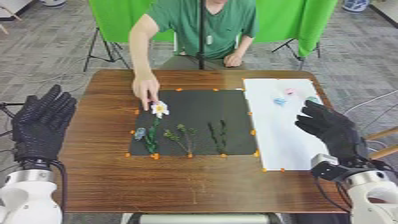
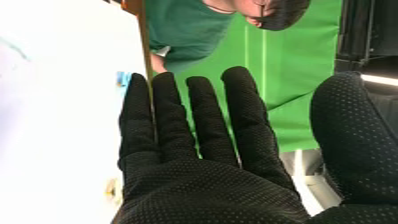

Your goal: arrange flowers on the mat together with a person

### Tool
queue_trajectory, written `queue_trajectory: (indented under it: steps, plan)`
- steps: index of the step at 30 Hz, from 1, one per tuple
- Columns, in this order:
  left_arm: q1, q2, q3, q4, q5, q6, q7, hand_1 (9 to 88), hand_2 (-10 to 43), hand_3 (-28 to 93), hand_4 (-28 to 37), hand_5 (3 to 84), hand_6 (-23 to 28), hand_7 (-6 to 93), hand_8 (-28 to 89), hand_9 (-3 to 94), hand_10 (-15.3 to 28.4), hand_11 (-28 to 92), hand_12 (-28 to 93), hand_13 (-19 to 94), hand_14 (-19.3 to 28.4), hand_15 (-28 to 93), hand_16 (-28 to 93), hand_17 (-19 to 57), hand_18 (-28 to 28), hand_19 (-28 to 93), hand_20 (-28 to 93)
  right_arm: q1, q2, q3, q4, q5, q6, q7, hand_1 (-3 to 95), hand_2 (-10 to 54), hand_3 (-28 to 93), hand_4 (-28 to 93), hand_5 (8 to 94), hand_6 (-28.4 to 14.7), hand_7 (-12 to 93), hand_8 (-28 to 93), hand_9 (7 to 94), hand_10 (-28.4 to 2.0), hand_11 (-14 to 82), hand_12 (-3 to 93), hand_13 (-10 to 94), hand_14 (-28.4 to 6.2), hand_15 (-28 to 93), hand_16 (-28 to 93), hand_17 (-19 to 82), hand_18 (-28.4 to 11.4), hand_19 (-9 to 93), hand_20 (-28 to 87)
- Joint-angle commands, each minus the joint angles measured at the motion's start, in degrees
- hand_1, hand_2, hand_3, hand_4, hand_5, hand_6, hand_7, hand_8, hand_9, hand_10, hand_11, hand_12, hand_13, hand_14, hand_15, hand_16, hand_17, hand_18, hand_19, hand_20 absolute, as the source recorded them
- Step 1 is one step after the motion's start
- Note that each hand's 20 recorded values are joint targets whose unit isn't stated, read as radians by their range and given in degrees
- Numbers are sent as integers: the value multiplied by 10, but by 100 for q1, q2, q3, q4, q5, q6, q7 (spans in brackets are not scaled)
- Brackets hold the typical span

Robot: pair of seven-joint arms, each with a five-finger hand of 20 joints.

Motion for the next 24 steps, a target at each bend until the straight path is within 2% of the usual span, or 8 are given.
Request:
queue_trajectory:
  steps: [1, 4, 6, 12, 17, 23, 24]
  plan:
    - [79, -9, 80, 40, -171, 26, 124, 284, 222, 538, -283, 438, 77, 89, -87, 337, 142, 174, 72, 224, 127, 260, -88, -13, 80, 286, 58, 55, 59, 101, -12, -108, 42, -28, 212, 100, 745, -216, 435, -33, 137, -96, 398, -141, 49, 167, 317, -146, 139, 253, 133, -158, 343, 151]
    - [85, -17, 83, 37, -171, 14, 127, 366, 227, 367, -283, 435, 78, 80, -84, 339, 145, 167, 72, 226, 131, 253, -84, -12, 84, 281, 58, 14, 70, 164, -25, -406, 89, -105, 215, 90, 748, -215, 436, -33, 138, -97, 397, -139, 49, 166, 317, -142, 132, 249, 134, -156, 337, 148]
    - [106, -20, 77, 27, -179, 26, 152, 388, 229, 312, -283, 433, 79, 77, -82, 339, 147, 163, 74, 226, 133, 249, -82, -12, 86, 278, 59, 111, 149, 93, -10, -640, 203, -130, 218, 77, 751, -214, 436, -33, 138, -97, 396, -138, 49, 166, 309, -136, 118, 243, 135, -151, 326, 144]
    - [92, -12, 76, 33, -171, 3, 134, 389, 225, 310, -283, 431, 79, 75, -81, 341, 148, 159, 77, 228, 134, 247, -77, -13, 87, 278, 63, 287, 341, 49, -16, -1942, 498, -120, 219, 26, 759, -211, 429, -32, 138, -97, 380, -133, 38, 161, 260, -106, 44, 218, 116, -126, 290, 127]
    - [93, -24, 86, 28, -175, 12, 127, 379, 221, 333, -283, 430, 79, 76, -81, 340, 147, 159, 78, 229, 134, 248, -77, -14, 88, 281, 64, 386, 498, 93, -30, -3539, 648, 292, 220, 4, 764, -211, 420, -29, 139, -97, 363, -129, 32, 158, 238, -103, 27, 209, 108, -121, 272, 118]
    - [122, -54, 80, 23, -169, -11, 96, 376, 220, 346, -283, 433, 80, 80, -80, 346, 147, 163, 80, 237, 138, 255, -76, -16, 90, 286, 64, 746, 893, 128, 162, -5664, 1, 1337, 222, -14, 764, -208, 385, -22, 125, -92, 329, -125, 24, 157, 219, -119, 18, 213, 87, -129, 285, 122]
    - [112, -54, 86, 28, -166, -26, 87, 378, 220, 341, -283, 435, 82, 81, -80, 351, 149, 164, 80, 241, 139, 255, -76, -17, 91, 287, 65, 1058, 1031, -132, 240, -5990, -128, 1712, 222, -25, 761, -206, 378, -21, 120, -90, 321, -126, 22, 158, 215, -128, 16, 217, 82, -134, 298, 128]
